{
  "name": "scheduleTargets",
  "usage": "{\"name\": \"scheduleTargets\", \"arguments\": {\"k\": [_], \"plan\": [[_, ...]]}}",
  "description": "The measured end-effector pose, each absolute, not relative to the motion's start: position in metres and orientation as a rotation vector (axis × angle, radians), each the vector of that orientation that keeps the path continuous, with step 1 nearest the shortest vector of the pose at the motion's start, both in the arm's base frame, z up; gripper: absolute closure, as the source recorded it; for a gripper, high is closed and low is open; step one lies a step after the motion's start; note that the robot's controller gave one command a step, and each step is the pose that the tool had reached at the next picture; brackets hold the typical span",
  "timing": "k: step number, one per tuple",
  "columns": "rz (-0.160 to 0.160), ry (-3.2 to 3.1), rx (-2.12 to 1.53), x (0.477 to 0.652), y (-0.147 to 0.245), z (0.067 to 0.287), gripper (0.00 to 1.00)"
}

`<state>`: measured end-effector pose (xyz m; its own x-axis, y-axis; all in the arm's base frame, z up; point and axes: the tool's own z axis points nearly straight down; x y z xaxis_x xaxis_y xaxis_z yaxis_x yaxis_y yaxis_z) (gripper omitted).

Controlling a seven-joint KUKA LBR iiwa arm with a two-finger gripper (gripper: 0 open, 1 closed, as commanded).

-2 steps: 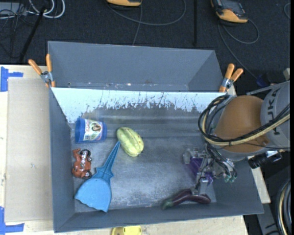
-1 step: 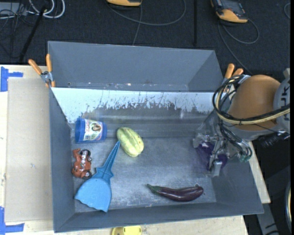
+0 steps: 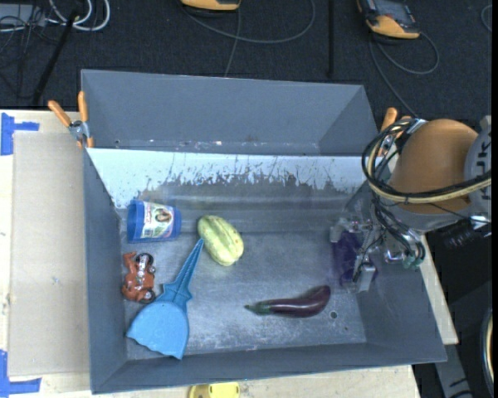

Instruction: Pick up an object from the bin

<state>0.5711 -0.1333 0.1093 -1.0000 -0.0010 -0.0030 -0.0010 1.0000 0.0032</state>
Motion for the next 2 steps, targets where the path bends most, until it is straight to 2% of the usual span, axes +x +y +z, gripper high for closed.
{"name": "scheduleTargets", "arguments": {"k": [1,2], "plan": [[0.017,3.127,0.17,0.57,-0.131,0.074,0.0],[0.009,3.131,0.172,0.56,-0.118,0.075,1.0]]}}
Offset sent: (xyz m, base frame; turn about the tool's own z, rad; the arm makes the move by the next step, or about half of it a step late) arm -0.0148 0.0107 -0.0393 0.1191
